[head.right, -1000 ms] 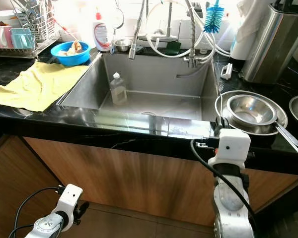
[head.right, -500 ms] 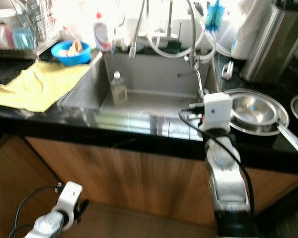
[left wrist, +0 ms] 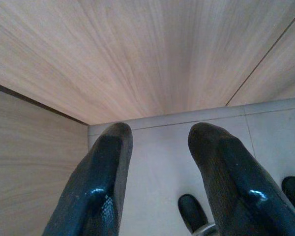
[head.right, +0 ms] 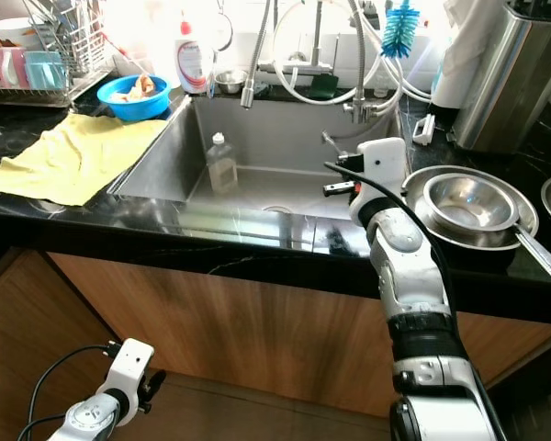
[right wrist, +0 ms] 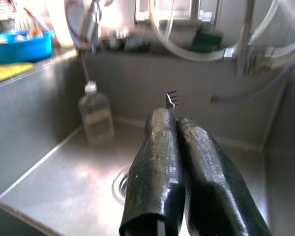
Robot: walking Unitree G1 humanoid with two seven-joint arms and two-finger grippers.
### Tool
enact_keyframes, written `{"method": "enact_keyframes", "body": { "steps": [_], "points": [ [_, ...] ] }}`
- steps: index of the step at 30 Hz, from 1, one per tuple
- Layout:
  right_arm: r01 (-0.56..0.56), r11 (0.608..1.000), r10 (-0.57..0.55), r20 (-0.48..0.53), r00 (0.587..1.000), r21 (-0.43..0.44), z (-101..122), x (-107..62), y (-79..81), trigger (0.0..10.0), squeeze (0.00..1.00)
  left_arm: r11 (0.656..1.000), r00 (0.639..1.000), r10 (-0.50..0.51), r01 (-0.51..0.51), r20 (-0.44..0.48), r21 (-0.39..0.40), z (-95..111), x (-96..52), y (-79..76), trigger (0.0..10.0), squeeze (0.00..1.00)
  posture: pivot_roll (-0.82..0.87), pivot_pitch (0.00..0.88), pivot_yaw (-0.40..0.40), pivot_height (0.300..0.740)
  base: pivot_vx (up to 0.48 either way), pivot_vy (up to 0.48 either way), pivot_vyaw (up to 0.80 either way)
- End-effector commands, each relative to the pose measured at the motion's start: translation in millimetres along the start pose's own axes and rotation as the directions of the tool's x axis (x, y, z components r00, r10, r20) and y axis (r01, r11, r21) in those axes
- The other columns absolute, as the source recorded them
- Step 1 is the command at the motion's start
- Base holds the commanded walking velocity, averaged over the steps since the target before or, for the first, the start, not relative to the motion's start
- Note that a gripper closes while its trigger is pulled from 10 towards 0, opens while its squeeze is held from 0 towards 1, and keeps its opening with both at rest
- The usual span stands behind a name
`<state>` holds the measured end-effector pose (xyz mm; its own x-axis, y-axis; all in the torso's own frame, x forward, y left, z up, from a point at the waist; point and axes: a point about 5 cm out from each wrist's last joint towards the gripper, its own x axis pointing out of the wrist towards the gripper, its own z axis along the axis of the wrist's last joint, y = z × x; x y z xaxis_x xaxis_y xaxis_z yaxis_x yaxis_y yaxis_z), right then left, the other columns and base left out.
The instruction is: Kitchen organization
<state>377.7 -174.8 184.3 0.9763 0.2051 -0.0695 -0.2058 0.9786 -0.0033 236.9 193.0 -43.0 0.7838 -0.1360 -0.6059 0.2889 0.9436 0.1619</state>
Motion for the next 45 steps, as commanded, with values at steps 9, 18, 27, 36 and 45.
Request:
{"method": "enact_keyframes", "body": {
  "steps": [9, 18, 27, 36, 45],
  "points": [
    [0.027, 0.997, -0.017, -0.131, 0.991, 0.074, -2, 17.7, -12.1, 10.0, 0.0, 1.0, 1.0, 0.014, -0.014, -0.015, -0.009, -4, -1.8, 3.9, 10.0, 0.0, -0.11, 0.0, 0.039, 0.74, 0.0, 0.0, 0.0],
    [0.07, 0.994, -0.05, -0.222, 0.974, 0.083, -12, 19.7, -20.3, 10.0, 0.0, 1.0, 1.0, 0.017, -0.017, -0.019, -0.011, -5, -2.0, 4.6, 10.0, 0.0, -0.11, 0.0, 0.032, 0.74, 0.0, 0.0, 0.0],
    [0.044, 0.996, -0.023, -0.233, 0.972, 0.083, -15, 22.8, -16.7, 10.0, 1.0, 1.0, 1.0, 0.013, -0.013, -0.026, -0.015, -7, -2.6, 2.1, 10.0, 0.0, -0.11, 0.0, 0.03, 0.74, 0.0, 0.0, 0.0],
    [0.041, 0.998, -0.028, -0.22, 0.975, 0.057, -12, 24.8, -15.8, 10.0, 0.0, 1.0, 0.999, 0.016, -0.017, -0.029, -0.017, -8, -3.2, 2.8, 10.0, 0.0, -0.11, 0.0, 0.027, 0.74, 0.0, 0.0, 0.0],
    [0.043, 0.997, -0.038, 0.075, 0.996, -0.065, 29, 29.6, -4.1, 10.0, 0.0, 0.999, 0.999, 0.044, -0.045, -0.018, -0.01, -8, -4.0, 7.0, 10.0, 0.0, -0.1, 0.0, 0.03, 0.74, 0.0, 0.0, 0.0]
  ]
}}
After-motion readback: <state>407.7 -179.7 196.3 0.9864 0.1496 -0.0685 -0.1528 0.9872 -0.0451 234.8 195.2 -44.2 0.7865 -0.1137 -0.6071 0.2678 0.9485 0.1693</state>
